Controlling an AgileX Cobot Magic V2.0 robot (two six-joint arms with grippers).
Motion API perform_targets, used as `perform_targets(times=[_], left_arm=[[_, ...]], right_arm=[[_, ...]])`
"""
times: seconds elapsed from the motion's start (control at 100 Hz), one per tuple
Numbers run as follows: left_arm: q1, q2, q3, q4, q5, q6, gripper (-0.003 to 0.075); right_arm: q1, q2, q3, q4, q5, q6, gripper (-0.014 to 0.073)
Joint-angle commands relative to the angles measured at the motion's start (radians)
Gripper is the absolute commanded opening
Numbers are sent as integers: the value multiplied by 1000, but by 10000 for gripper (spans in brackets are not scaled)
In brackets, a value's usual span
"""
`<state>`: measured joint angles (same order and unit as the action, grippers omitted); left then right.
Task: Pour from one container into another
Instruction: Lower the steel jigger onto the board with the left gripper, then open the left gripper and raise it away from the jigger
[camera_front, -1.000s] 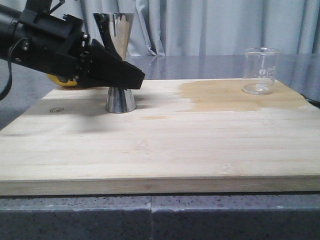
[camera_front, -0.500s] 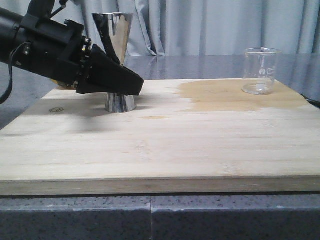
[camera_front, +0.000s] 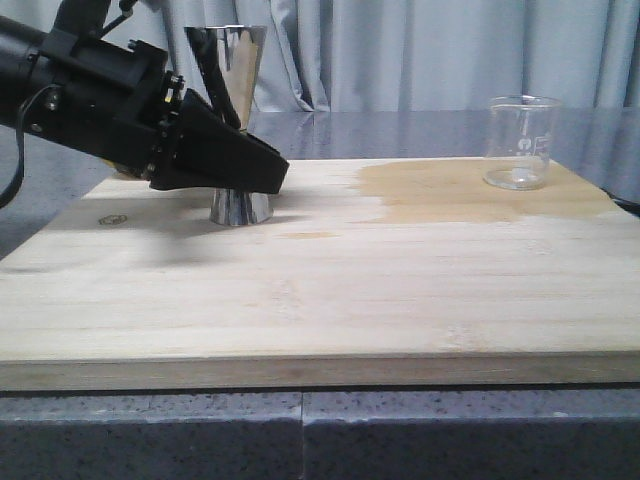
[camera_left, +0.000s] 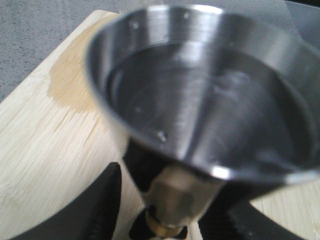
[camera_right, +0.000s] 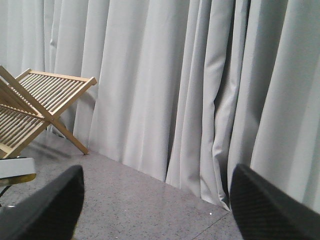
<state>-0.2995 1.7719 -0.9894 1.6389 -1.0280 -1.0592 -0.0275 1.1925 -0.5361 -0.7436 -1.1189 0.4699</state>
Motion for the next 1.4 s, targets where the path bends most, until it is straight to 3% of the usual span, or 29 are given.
perform_targets(times=[0.0, 0.35, 1.39], left_arm=[[2, -33, -18, -38, -59, -5, 329], [2, -33, -18, -38, -73, -5, 424], [2, -95, -18, -38, -43, -55, 424]], right_arm=[[-6, -26, -22, 35, -52, -3, 544], [-6, -26, -22, 35, -52, -3, 544], [-6, -26, -22, 35, -50, -3, 544]])
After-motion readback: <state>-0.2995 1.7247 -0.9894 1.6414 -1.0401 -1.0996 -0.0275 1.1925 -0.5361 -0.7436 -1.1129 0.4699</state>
